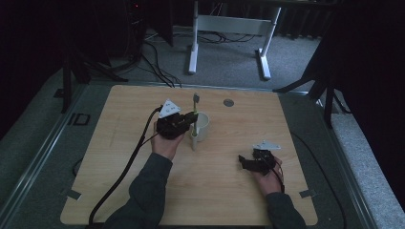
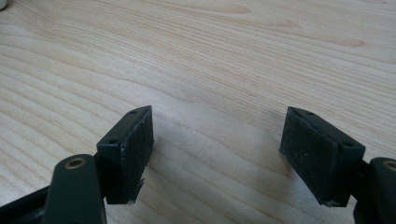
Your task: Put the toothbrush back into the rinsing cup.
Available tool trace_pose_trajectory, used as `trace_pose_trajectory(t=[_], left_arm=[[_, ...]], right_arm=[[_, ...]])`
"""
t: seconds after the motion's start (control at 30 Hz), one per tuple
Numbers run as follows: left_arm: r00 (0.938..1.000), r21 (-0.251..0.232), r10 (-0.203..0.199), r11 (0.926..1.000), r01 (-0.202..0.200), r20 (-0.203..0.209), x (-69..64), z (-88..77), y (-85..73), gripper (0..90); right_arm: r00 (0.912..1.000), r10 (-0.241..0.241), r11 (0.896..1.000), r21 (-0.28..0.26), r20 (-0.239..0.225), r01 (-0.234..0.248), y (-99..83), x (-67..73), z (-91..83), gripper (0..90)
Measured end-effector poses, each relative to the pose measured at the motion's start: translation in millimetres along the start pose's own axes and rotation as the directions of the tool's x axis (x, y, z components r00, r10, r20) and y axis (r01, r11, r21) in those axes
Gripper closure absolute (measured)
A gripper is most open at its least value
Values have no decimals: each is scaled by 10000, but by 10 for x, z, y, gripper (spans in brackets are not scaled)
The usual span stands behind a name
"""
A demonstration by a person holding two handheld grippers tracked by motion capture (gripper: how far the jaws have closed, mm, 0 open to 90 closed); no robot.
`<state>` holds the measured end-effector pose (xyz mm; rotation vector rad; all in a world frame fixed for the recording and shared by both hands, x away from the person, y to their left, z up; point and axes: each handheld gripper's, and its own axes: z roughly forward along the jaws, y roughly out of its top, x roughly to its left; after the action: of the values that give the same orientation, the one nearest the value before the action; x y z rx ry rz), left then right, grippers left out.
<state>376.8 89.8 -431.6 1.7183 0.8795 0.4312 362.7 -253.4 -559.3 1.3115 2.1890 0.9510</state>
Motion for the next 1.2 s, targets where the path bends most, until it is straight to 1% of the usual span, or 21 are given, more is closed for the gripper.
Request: trace_pose_trajectory(t=[0.33, 0.43, 0.67, 0.97, 1.2], left_arm=[[9999, 204, 112, 9997, -111, -43, -21, 36, -31, 804], [9999, 341, 125, 9993, -124, -36, -18, 47, -43, 803], [9999, 555, 142, 9984, -146, 83, -34, 85, -78, 800], [9992, 1020, 386, 9940, -395, 110, -59, 133, -137, 794], [9986, 1289, 530, 9903, -526, 9, -68, 145, -172, 782]], right_arm=[[10000, 12, 10000, 1, -3, -12, 0, 1, 0, 253], [10000, -4, 10000, -2, -1, 4, 0, 0, 0, 253], [10000, -1, 10000, -6, -1, 1, 0, 0, 0, 253], [10000, -9, 10000, -4, -1, 9, 0, -1, 0, 252], [10000, -7, 10000, -3, 2, 7, 0, 0, 0, 252]])
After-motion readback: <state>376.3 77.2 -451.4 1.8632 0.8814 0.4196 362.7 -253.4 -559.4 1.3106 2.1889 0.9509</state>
